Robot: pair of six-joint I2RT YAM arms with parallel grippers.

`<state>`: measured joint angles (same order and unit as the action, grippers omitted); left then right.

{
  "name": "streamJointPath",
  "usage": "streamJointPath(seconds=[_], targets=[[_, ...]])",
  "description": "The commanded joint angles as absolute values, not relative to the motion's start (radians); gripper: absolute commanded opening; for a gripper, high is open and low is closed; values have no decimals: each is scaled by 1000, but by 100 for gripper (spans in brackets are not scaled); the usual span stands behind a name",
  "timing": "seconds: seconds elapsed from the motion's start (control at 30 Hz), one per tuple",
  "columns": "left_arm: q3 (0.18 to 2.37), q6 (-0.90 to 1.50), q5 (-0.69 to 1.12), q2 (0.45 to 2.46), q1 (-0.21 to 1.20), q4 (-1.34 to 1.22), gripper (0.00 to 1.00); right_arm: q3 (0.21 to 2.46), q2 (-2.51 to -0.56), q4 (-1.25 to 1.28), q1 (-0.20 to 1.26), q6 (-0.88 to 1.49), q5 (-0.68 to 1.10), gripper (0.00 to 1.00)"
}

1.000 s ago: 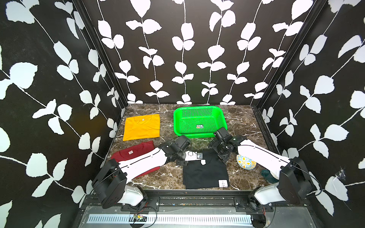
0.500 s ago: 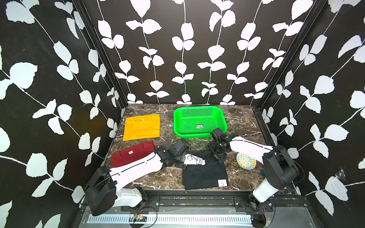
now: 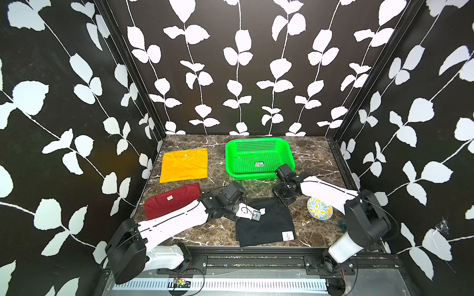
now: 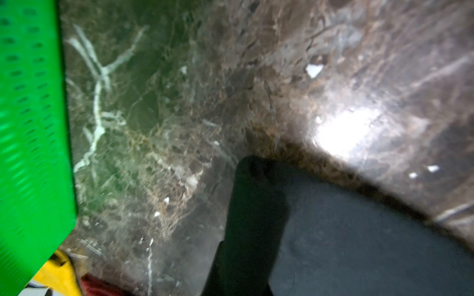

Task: Put the folded t-shirts into the basket
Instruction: Pick up the T-shirt from the center of the board, then move the bin to the center of the board.

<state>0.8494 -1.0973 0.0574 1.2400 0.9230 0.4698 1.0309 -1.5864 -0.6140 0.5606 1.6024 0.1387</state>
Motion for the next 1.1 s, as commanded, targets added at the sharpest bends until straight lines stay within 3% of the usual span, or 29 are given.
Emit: streamJointPath(seconds=[0.0, 0.23, 0.4, 0.9, 1.07], targets=[[924, -1091, 56, 1210, 910, 519, 0, 1029, -1489, -644, 556, 1621, 105, 0], [1132, -905, 145, 1254, 753, 581, 0, 1082, -1334, -665, 568, 1670, -25, 0], [1254, -898, 160, 1356, 671, 598, 0, 1192, -1360, -651, 574, 1671, -96, 0], [1531, -903, 92, 1882, 485, 532, 0, 1643, -1849, -758, 519, 1669, -263, 0], [1455, -957, 270, 1883, 485, 624, 0, 1582, -1887, -709, 517, 1675, -186, 0]])
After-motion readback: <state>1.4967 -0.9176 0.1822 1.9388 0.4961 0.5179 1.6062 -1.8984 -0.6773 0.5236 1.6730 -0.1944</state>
